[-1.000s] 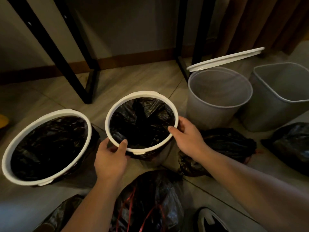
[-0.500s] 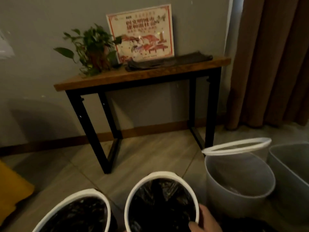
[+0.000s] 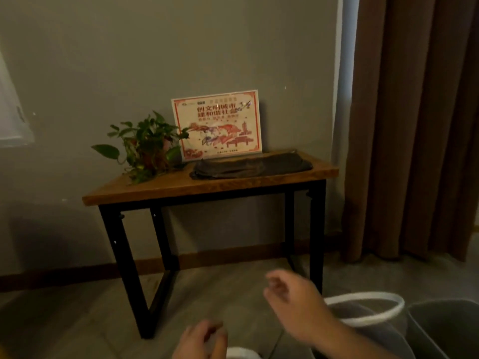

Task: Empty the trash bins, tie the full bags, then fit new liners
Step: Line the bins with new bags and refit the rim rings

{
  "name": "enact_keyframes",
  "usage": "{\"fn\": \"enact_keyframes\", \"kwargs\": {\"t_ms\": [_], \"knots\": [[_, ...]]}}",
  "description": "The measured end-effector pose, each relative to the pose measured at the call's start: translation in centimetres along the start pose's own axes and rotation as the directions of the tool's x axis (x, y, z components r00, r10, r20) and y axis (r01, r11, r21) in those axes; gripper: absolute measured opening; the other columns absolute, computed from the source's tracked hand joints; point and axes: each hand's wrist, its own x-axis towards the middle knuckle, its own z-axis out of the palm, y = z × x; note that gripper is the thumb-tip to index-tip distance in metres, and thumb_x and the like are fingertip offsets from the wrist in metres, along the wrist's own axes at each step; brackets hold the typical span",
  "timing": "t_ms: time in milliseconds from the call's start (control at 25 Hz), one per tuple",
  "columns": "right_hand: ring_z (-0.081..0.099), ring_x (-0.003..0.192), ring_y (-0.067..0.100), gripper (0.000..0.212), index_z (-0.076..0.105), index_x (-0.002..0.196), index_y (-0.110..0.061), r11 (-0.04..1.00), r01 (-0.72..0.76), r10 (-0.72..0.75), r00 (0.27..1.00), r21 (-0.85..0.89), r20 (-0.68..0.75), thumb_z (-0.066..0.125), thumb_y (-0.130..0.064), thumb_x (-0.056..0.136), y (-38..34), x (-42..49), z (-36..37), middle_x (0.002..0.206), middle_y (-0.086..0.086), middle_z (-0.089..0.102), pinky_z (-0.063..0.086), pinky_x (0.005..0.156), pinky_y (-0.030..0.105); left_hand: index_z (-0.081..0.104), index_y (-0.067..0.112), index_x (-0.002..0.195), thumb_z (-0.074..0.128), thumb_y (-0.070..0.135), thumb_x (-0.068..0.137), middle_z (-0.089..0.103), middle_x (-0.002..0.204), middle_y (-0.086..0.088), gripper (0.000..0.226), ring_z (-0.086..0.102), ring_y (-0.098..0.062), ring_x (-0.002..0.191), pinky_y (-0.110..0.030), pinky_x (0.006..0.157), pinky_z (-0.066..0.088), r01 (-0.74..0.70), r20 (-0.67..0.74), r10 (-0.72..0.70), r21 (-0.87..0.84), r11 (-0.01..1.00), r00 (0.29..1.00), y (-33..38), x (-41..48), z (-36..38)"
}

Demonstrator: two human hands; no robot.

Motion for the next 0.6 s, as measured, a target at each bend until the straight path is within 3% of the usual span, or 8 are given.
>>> {"fn": "enact_keyframes", "kwargs": {"t_ms": [40,120,200,280,360,480,600], "knots": [[0.065,0.091,-0.009,0.02,0.063,0.11,-0.05,1.0,-0.016,0.016,1.0,0.004,-0.012,0.069,-0.05,0.091,-1.2,3.2,-2.8,0.102,-0.02,0.07,0.052,0.077,0.012,0.06,0.047,0.084,0.076,0.044,0.092,0.064,0.1,0.016,0.018,0.063,0.002,0.093,-0.017,0.088,0.051,-0.141,-0.074,0.138,-0.038,0.989,0.988,2.9,1.5,-2.9],[0.067,0.083,-0.003,0.015,0.064,0.114,-0.044,0.999,0.013,-0.008,0.995,0.051,-0.1,0.065,-0.041,0.099,-2.4,10.6,-8.3,0.097,-0.018,0.068,0.049,0.065,0.011,0.061,0.046,0.089,0.072,0.038,0.096,0.064,0.098,0.017,0.015,0.063,0.0,0.093,-0.02,0.086,0.05,-0.176,-0.125,0.175,0.003,0.984,0.977,6.9,4.1,-5.8],[0.067,0.079,0.004,0.011,0.065,0.112,-0.04,0.997,0.026,-0.013,0.983,0.07,-0.183,0.063,-0.036,0.102,-3.7,16.6,-13.1,0.097,-0.013,0.068,0.053,0.064,0.02,0.061,0.047,0.103,0.065,0.035,0.102,0.062,0.1,0.02,0.013,0.062,0.0,0.093,-0.018,0.079,0.047,-0.268,-0.157,0.267,0.014,0.963,0.951,12.0,8.5,-7.1],[0.064,0.087,0.006,0.018,0.068,0.119,-0.033,0.997,0.028,-0.045,0.971,-0.073,-0.235,0.062,-0.034,0.101,-2.8,21.5,-15.9,0.105,-0.01,0.069,0.057,0.075,0.029,0.064,0.042,0.115,0.06,0.033,0.105,0.061,0.105,0.021,0.014,0.061,0.0,0.092,-0.016,0.074,0.046,-0.285,-0.157,0.298,0.097,0.954,0.942,15.5,12.4,-8.0],[0.065,0.104,0.014,0.031,0.067,0.131,-0.026,0.974,0.061,-0.115,0.963,-0.217,-0.244,0.061,-0.033,0.101,-1.9,25.6,-18.6,0.12,-0.003,0.069,0.057,0.087,0.034,0.067,0.033,0.126,0.058,0.032,0.106,0.063,0.115,0.015,0.022,0.06,-0.005,0.104,-0.024,0.085,0.052,-0.347,-0.181,0.388,0.22,0.912,0.904,18.4,17.2,-8.3],[0.052,0.134,0.026,0.05,0.056,0.149,-0.023,0.886,0.099,-0.166,0.98,-0.453,-0.11,0.058,-0.038,0.101,1.1,29.9,-20.0,0.145,0.005,0.06,0.051,0.106,0.044,0.061,0.028,0.142,0.056,0.034,0.107,0.062,0.14,0.004,0.036,0.053,-0.02,0.131,-0.038,0.108,0.047,-0.37,-0.141,0.479,0.463,0.805,0.866,20.8,23.6,-6.9],[0.047,0.14,0.029,0.054,0.05,0.155,-0.025,0.784,0.149,-0.169,0.985,-0.603,0.024,0.052,-0.045,0.105,4.2,31.6,-19.3,0.151,0.004,0.055,0.046,0.113,0.049,0.042,0.019,0.159,0.043,0.042,0.111,0.045,0.162,-0.003,0.053,0.038,-0.028,0.149,-0.045,0.123,0.035,-0.373,0.022,0.45,0.598,0.71,0.893,21.5,27.8,-4.4]]}}
